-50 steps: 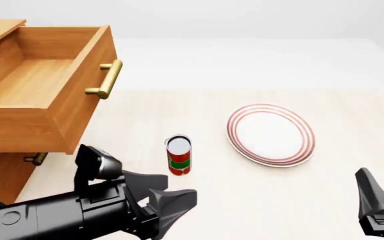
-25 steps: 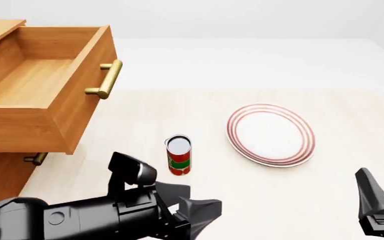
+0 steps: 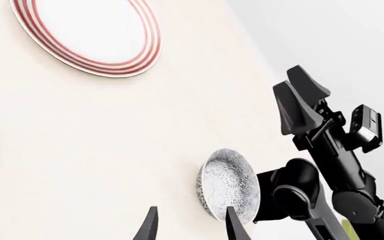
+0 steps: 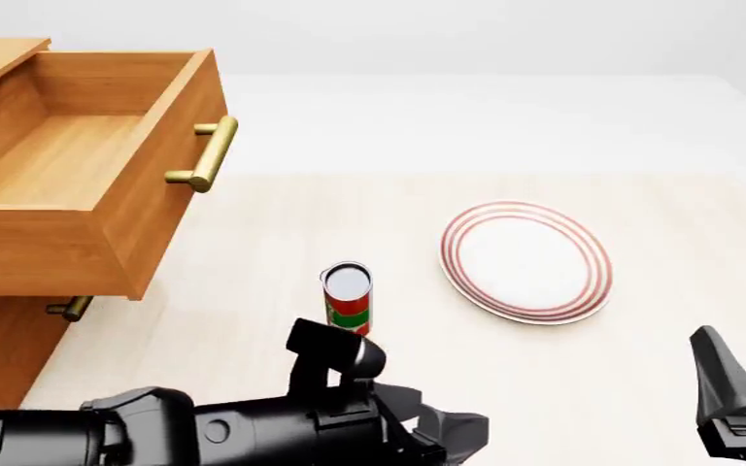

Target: Put the bowl in the top drawer of the cabinet.

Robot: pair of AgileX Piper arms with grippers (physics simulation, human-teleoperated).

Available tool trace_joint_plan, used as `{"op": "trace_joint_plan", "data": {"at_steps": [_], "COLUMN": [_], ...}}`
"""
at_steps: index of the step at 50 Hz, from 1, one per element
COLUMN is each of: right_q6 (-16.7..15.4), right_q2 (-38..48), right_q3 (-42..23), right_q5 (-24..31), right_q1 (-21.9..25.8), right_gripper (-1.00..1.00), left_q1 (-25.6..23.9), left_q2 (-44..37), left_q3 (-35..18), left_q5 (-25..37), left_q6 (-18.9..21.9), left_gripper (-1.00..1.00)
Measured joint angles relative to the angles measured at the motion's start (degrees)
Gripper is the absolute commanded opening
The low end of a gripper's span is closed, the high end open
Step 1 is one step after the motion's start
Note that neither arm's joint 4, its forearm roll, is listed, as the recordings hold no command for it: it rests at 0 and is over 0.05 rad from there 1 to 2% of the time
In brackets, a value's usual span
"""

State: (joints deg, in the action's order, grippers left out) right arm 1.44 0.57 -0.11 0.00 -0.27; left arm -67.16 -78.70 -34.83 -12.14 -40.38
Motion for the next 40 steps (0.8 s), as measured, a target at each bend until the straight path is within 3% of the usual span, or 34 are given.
{"op": "trace_joint_plan", "data": {"at_steps": [40], "right_q6": [0.0], "right_q2": [0.0], "right_q3": [0.0], "right_q5": [0.0], "right_q1": [0.0], "right_gripper": [1.00], "left_q1": [-3.9], "left_q2": [-10.7], "left_q3": [-3.8], "left_q5": [-4.0], "left_q6": [-3.4], "left_gripper": [1.00]}}
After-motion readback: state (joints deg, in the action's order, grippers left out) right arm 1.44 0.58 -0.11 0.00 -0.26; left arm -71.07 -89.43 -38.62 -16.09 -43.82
